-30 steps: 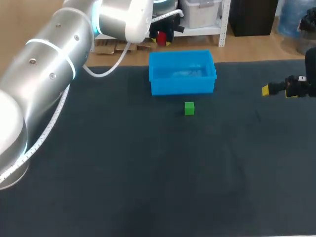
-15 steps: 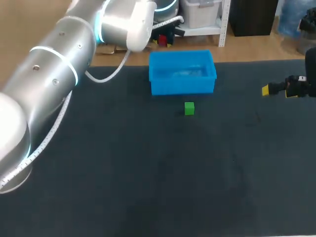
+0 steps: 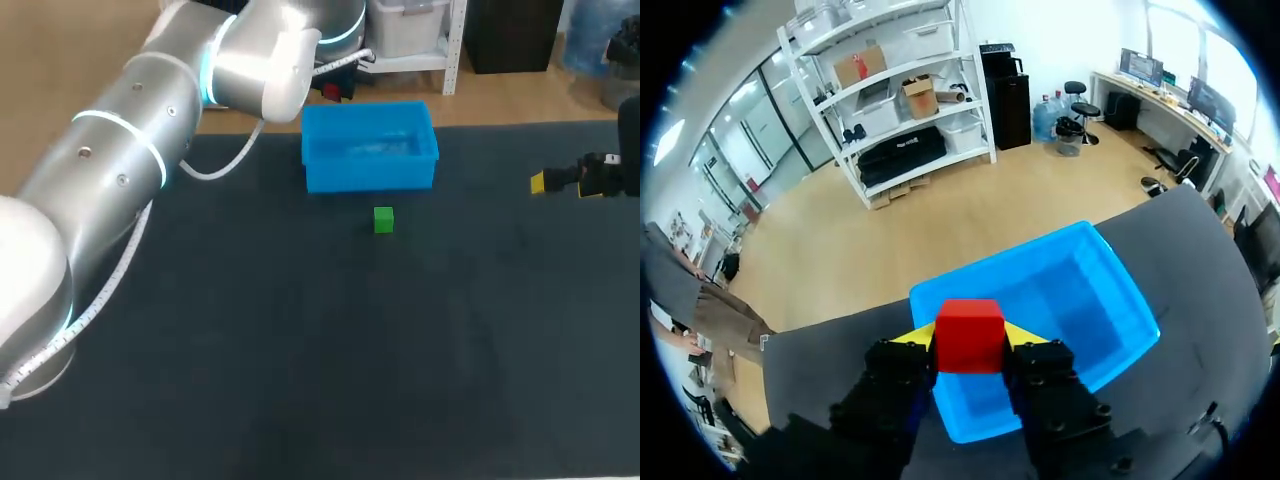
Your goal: Use the left arm to pick the red cube and place it into the blue plastic box first, then use the right arm to grasp the green cube and put it into the same blue plastic box after the first action is fully finished.
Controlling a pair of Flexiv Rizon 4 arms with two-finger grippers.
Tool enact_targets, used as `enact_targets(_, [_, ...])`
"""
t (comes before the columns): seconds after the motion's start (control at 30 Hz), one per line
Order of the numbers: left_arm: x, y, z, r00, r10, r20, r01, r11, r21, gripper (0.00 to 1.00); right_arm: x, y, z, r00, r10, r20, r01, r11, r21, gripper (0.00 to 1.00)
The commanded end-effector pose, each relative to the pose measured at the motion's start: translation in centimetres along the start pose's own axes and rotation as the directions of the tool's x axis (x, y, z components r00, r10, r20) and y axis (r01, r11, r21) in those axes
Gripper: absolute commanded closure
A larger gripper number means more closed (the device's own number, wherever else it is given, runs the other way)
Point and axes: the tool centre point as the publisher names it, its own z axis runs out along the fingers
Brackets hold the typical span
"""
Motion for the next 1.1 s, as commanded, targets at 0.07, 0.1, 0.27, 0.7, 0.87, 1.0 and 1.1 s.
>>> enact_targets(0.07, [-1.48,-0.1,1.16,0.959,0.001,-0.284,-0.002,1.0,-0.003,1.0,-0.02,-0.02,-0.02,1.0,-0.001,-0.001,0.001,1.0,0.0,0.0])
enact_targets(0.1, [-1.5,-0.09,1.17,0.959,0.002,-0.284,-0.003,1.0,-0.003,1.0,-0.02,-0.02,-0.02,1.0,-0.001,-0.001,0.001,1.0,0.0,0.0])
enact_targets(0.27, [-1.58,-0.09,1.17,0.959,0.005,-0.283,-0.005,1.0,0.0,1.0,-0.02,-0.02,-0.02,1.0,-0.001,-0.001,0.001,1.0,0.0,0.0])
enact_targets(0.7, [-1.45,-0.13,1.36,0.957,0.011,-0.291,-0.013,1.0,-0.006,0.0,-0.02,-0.02,-0.02,1.0,-0.001,-0.001,0.001,1.0,0.0,0.0])
enact_targets(0.87, [-1.46,-0.01,1.31,0.957,0.008,-0.29,-0.011,1.0,-0.009,0.0,-0.02,-0.02,-0.02,1.0,-0.001,-0.001,0.001,1.0,0.0,0.0])
enact_targets(1.0, [-1.43,0.09,1.18,0.957,0.006,-0.29,-0.009,1.0,-0.009,0.0,-0.02,-0.02,-0.02,1.0,-0.001,-0.001,0.001,1.0,0.0,0.0])
enact_targets(1.1, [-1.24,0.18,0.92,0.957,0.006,-0.289,-0.008,1.0,-0.008,0.0,-0.02,-0.02,-0.02,1.0,-0.001,-0.001,0.001,1.0,0.0,0.0])
